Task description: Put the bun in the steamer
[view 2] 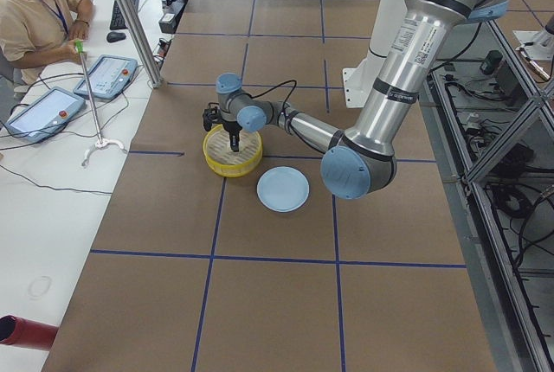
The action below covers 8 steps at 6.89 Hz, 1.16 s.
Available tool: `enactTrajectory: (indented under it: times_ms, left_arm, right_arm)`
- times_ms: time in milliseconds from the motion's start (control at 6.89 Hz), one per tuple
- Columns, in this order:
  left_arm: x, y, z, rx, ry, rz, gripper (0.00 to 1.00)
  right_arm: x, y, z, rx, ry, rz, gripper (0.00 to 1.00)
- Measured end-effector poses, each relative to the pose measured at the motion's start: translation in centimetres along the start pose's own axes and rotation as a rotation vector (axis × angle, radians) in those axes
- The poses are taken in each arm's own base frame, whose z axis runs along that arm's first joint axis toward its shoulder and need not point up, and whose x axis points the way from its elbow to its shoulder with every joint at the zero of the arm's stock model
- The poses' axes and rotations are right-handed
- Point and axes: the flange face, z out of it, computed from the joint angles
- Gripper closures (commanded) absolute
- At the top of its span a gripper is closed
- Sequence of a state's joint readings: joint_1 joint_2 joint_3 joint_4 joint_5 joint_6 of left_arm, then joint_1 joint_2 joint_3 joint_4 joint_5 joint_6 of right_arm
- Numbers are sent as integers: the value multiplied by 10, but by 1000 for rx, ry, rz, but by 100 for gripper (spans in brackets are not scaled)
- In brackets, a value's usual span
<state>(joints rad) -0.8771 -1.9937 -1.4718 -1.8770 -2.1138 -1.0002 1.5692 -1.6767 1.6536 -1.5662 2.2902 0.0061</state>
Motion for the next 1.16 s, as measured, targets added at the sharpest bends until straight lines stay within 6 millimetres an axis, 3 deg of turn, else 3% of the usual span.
enactTrajectory:
  times_ms: [290, 435, 726, 871, 1016, 1161]
  left_arm:
    - [-2, -3, -7, 9, 6, 5, 1]
    - [-8, -13, -23, 32, 16, -3, 1]
    - [-46, -47, -90, 101, -4, 16, 1]
    - [-83, -69, -134, 120, -53, 71, 1]
    - [-145, -88, -179, 116, -90, 119, 1]
    - [-217, -92, -212, 99, -85, 154, 1]
  right_arm:
    - [0, 0, 0, 0, 0, 0, 0]
    - [0, 0, 0, 0, 0, 0, 0]
    - [0, 0, 0, 0, 0, 0, 0]
    - [0, 0, 0, 0, 0, 0, 0]
    - [0, 0, 0, 0, 0, 0, 0]
    - [0, 0, 0, 0, 0, 0, 0]
